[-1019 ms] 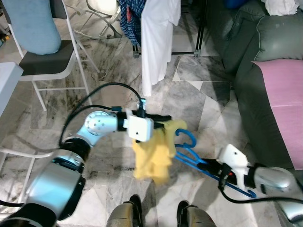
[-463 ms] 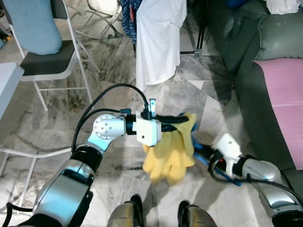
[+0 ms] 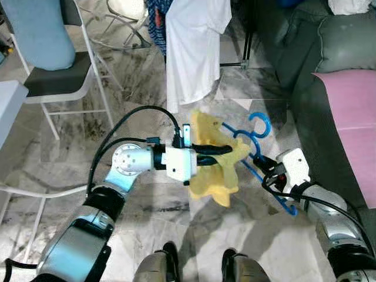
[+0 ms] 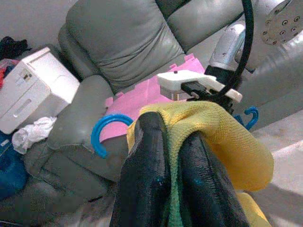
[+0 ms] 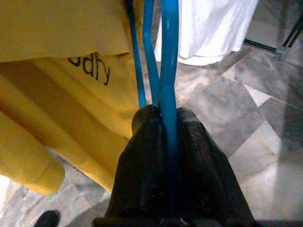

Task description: Hang hanger

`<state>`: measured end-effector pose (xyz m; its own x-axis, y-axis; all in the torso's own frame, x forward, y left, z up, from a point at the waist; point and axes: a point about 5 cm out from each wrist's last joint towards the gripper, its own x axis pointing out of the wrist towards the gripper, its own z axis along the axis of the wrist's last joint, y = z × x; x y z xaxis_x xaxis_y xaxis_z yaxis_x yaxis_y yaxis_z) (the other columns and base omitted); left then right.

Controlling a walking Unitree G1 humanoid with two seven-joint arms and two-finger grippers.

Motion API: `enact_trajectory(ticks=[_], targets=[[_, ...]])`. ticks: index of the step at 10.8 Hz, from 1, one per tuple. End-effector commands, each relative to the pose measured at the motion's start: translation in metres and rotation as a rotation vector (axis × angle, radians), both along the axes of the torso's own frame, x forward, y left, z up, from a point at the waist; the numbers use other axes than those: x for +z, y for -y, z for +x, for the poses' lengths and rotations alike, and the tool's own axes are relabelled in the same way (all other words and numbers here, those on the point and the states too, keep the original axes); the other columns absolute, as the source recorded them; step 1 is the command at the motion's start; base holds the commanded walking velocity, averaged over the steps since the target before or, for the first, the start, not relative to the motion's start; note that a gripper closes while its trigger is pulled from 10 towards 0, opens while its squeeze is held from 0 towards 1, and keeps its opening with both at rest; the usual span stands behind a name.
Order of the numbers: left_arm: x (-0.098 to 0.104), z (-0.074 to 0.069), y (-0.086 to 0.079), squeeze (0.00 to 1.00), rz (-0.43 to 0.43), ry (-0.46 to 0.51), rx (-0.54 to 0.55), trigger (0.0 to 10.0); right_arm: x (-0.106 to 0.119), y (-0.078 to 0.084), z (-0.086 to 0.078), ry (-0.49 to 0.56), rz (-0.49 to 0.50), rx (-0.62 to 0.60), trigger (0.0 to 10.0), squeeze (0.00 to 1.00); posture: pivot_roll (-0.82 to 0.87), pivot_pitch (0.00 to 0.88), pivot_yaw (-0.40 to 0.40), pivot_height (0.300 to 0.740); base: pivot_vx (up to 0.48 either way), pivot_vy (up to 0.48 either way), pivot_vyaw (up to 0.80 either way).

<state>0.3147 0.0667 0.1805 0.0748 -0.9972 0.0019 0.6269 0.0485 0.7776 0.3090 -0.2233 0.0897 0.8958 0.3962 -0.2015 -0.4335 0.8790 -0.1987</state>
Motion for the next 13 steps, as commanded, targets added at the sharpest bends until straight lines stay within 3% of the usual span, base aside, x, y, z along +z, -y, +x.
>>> enact_trajectory(ticks=[1,3,5,8,9,11,13], targets=[[0.003,-0.005,0.004,0.0,-0.006,0.033,-0.042,10.0,-0.005,0.006,0.0,-0.011,0.009,-0.069,10.0,0.0,-0.12,0.242,0.125,0.74,0.0,0.0,0.0],[0.0,-0.003,0.0,0.0,0.015,0.022,-0.021,10.0,-0.003,0.009,0.003,0.012,0.02,-0.102,10.0,0.0,-0.12,0.239,0.125,0.74,0.0,0.0,0.0],[-0.015,0.001,-0.001,0.0,0.028,-0.032,0.062,10.0,0.018,0.004,0.014,0.08,0.207,-0.153,10.0,0.0,-0.12,0.234,0.129,0.74,0.0,0.0,0.0],[-0.07,0.001,0.003,0.0,-0.018,-0.265,0.343,10.0,0.067,-0.042,0.015,0.201,0.59,-0.053,10.0,0.0,-0.16,0.221,0.112,0.74,0.0,0.0,0.0],[-0.086,0.001,0.002,0.0,-0.038,-0.344,0.449,10.0,0.079,-0.054,0.013,0.214,0.674,-0.013,10.0,0.0,-0.18,0.218,0.107,0.74,0.0,0.0,0.0],[-0.106,0.001,-0.006,0.0,-0.056,-0.43,0.611,10.0,0.099,-0.064,0.007,0.22,0.861,0.045,10.0,0.0,-0.2,0.21,0.096,0.74,0.0,0.0,0.0],[-0.122,-0.003,-0.009,0.0,-0.101,-0.517,0.735,10.0,0.119,-0.063,0.005,0.227,1.078,0.054,10.0,0.0,-0.22,0.198,0.078,0.74,0.0,0.0,0.0]])
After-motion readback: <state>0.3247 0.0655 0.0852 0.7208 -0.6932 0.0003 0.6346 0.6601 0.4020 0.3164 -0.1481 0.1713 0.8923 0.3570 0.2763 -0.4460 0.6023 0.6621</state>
